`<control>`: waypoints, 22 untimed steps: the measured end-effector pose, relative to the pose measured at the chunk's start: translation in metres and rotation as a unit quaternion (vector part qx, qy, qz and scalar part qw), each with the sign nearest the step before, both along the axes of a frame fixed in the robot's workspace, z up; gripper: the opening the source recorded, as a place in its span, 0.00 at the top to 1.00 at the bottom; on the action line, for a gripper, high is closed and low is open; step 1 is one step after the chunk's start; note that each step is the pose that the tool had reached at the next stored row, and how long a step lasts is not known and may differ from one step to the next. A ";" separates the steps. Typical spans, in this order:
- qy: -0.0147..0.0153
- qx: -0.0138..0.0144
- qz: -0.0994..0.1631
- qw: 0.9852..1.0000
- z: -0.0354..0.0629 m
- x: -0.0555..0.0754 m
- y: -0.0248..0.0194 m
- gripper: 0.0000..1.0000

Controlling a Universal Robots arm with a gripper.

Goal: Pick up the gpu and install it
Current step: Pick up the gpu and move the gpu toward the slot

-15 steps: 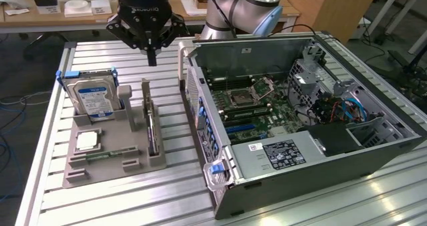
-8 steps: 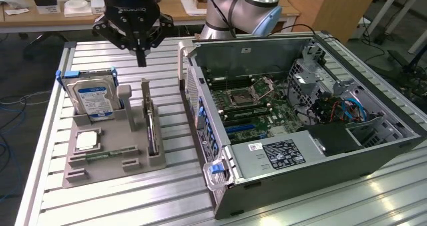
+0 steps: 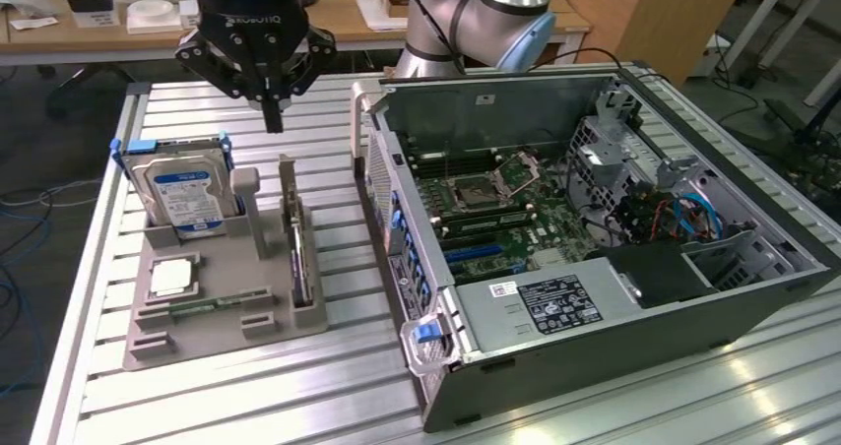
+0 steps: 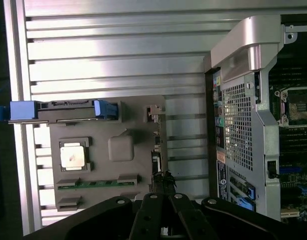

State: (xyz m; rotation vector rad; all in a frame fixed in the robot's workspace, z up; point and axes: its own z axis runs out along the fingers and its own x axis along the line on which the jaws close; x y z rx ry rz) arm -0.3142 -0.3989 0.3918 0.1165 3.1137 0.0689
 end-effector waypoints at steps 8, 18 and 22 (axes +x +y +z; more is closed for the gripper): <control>0.000 0.000 0.000 1.000 0.0000 0.000 0.0000 0.89; 0.000 0.000 0.000 1.000 0.0000 0.000 0.0000 0.59; 0.000 0.000 0.000 1.000 0.0000 0.000 0.0000 0.47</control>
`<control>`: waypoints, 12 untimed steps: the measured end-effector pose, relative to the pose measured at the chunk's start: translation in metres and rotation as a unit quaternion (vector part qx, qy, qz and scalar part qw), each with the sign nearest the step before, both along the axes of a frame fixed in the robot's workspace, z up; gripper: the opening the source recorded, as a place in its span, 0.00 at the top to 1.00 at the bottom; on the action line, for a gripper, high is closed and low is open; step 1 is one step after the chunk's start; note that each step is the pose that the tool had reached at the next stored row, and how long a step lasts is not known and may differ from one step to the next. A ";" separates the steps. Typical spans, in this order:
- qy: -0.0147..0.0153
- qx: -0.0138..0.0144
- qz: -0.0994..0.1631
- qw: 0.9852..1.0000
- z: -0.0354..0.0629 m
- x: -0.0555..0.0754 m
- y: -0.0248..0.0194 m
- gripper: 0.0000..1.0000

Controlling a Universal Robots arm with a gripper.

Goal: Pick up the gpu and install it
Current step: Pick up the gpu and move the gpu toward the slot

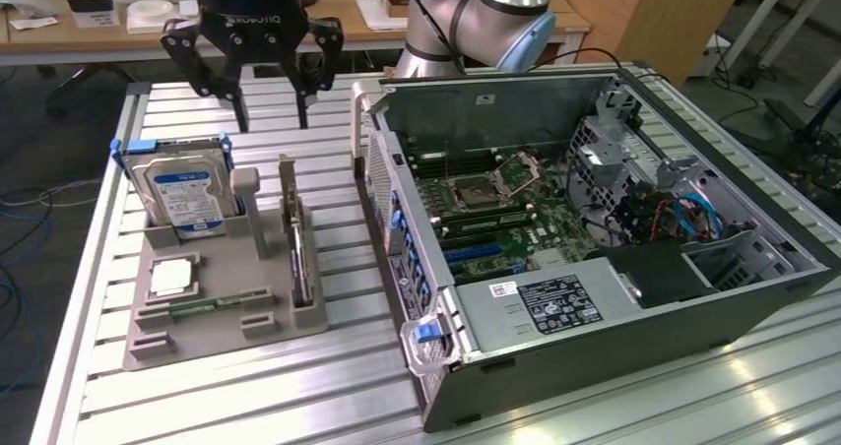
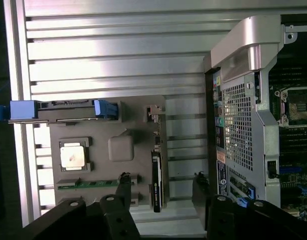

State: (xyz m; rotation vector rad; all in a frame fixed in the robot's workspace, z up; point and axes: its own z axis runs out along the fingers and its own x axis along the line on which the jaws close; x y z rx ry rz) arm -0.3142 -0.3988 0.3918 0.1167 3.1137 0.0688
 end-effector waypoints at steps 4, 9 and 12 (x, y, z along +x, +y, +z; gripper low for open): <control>0.000 0.000 0.000 1.000 0.0000 0.000 0.0000 0.36; 0.000 -0.024 0.000 1.000 -0.0002 0.000 0.0001 0.29; 0.000 -0.034 0.000 0.999 -0.0026 0.000 -0.0002 0.29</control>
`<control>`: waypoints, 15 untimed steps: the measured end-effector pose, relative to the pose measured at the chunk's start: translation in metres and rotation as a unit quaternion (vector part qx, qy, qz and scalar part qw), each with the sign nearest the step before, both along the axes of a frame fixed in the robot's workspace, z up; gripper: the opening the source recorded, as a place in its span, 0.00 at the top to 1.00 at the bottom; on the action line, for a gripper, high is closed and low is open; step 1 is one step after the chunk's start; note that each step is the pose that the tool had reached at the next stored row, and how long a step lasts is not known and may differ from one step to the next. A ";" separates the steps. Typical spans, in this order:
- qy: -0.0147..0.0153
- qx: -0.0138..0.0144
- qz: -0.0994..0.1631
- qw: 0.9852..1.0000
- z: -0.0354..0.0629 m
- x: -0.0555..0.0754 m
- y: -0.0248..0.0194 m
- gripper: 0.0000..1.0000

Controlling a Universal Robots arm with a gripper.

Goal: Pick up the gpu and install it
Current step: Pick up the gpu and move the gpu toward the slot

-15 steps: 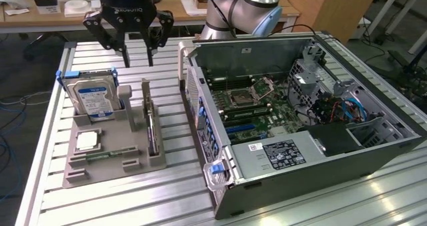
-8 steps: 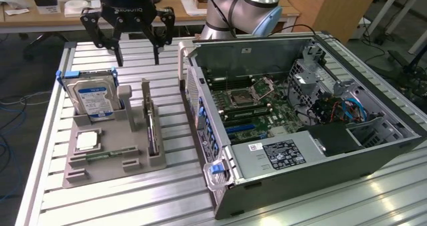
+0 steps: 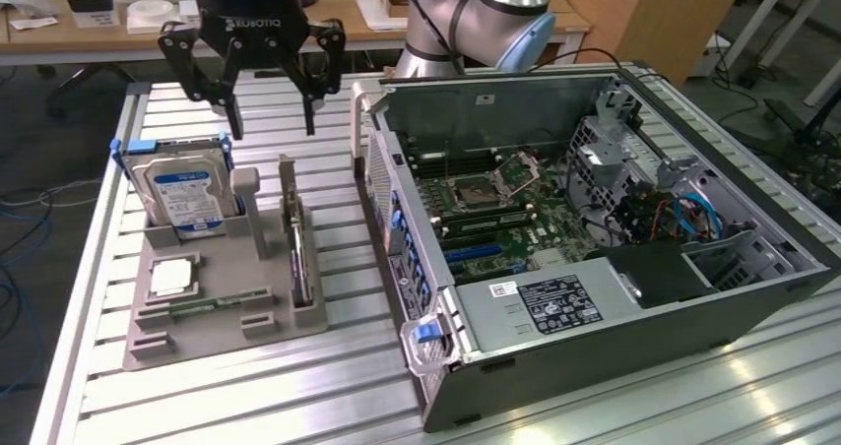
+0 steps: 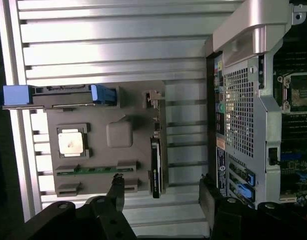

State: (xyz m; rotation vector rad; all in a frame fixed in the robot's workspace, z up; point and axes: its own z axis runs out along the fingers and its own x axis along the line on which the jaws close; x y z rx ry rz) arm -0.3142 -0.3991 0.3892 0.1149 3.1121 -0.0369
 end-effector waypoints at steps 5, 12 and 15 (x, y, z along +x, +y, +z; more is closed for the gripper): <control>0.000 0.000 0.000 1.000 -0.0088 0.000 -0.0031 0.29; 0.000 0.000 0.000 1.000 -0.0162 0.000 -0.0080 0.29; 0.002 -0.001 -0.001 1.000 -0.0194 0.000 -0.0109 0.29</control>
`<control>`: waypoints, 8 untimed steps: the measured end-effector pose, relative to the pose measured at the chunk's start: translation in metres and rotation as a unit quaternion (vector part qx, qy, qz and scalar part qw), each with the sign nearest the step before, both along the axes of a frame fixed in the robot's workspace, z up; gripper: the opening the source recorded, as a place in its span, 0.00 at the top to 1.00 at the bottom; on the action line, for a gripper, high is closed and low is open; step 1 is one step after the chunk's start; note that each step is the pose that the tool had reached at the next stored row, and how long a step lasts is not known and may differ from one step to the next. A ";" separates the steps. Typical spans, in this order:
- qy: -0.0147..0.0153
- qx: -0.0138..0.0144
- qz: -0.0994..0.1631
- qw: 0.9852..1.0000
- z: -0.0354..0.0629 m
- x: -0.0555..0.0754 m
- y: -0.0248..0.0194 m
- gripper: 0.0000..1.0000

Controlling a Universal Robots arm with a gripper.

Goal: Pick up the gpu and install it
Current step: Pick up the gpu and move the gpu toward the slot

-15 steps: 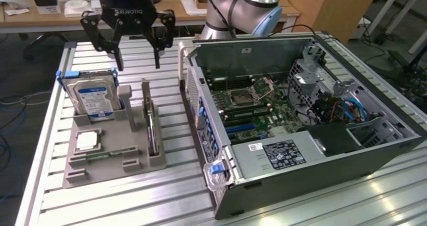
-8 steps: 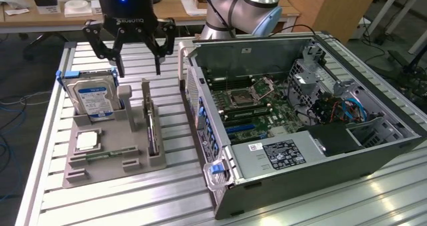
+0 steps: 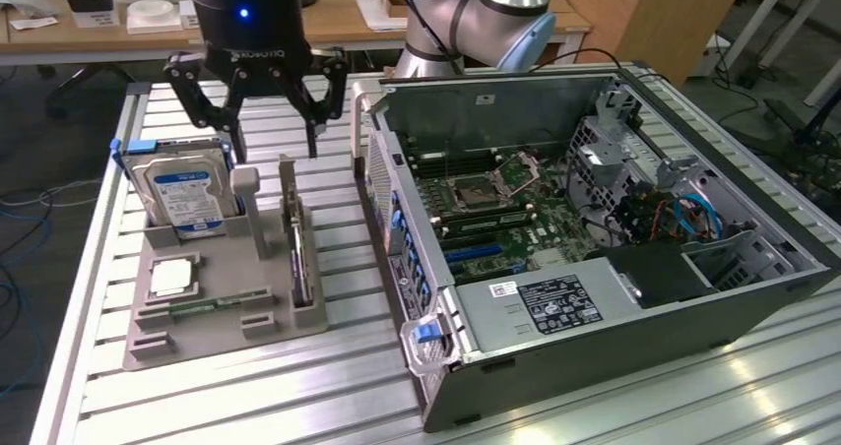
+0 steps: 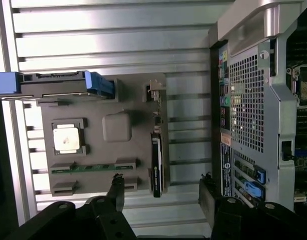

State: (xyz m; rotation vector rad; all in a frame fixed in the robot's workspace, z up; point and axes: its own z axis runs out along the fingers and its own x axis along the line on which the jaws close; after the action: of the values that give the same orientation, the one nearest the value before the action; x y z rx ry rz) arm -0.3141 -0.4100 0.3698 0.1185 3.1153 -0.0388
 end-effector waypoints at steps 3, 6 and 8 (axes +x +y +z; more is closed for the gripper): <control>0.000 0.000 -0.001 1.000 -0.0026 0.000 -0.0041 0.29; 0.000 0.000 -0.001 1.000 -0.0078 0.000 -0.0053 0.29; 0.000 0.000 -0.001 1.000 -0.0114 0.000 -0.0053 0.29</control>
State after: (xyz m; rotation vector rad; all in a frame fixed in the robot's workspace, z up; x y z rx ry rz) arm -0.3141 -0.4153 0.3584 0.1229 3.1159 -0.0399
